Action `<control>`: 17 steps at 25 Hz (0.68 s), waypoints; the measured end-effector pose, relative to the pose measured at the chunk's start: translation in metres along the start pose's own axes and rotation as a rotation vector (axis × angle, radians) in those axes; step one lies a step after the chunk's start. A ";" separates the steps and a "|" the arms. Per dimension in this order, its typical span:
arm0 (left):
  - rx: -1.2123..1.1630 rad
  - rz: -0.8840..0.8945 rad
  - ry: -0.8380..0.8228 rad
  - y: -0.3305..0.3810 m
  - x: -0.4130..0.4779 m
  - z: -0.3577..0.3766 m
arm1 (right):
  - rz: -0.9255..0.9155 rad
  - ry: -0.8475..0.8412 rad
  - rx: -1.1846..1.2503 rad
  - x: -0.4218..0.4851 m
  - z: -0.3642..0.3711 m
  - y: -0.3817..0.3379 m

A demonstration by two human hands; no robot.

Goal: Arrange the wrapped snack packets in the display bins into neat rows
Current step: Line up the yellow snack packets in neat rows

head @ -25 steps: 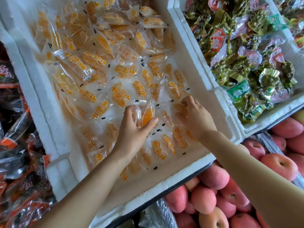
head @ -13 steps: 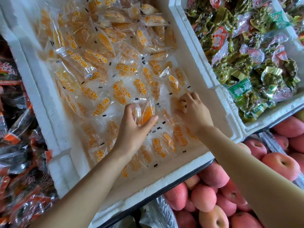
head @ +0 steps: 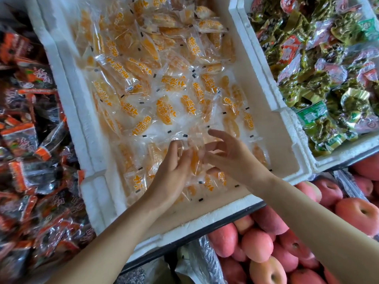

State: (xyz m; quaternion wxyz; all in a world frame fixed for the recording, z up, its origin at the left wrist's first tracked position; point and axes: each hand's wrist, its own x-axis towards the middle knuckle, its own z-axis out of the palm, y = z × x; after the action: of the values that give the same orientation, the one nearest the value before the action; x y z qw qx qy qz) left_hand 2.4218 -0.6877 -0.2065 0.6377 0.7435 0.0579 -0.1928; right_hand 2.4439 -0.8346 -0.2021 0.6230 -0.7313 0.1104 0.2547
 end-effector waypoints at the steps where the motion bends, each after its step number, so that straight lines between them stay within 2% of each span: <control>1: 0.046 0.033 -0.004 -0.001 -0.005 -0.004 | 0.029 -0.033 -0.004 -0.003 0.002 -0.002; 4: 0.135 0.107 0.047 -0.006 -0.022 -0.021 | 0.009 -0.073 -0.085 -0.006 0.017 -0.001; 6: 0.134 0.142 0.188 -0.004 -0.031 -0.036 | -0.053 -0.005 -0.113 -0.003 0.025 -0.002; 8: 0.153 0.164 0.350 -0.001 -0.041 -0.058 | -0.120 0.022 -0.270 0.004 0.035 0.000; 12: 0.141 0.151 0.488 0.004 -0.067 -0.090 | -0.216 -0.154 -0.587 0.015 0.073 0.010; 17: 0.130 0.096 0.514 -0.005 -0.089 -0.099 | -0.181 -0.365 -0.719 0.014 0.108 0.021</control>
State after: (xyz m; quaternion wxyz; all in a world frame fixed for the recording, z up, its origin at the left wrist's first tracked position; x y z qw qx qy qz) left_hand 2.3592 -0.5769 -0.1681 0.5615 0.8093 0.1700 0.0293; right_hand 2.4205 -0.7321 -0.2377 0.3569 -0.8519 -0.1627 0.3470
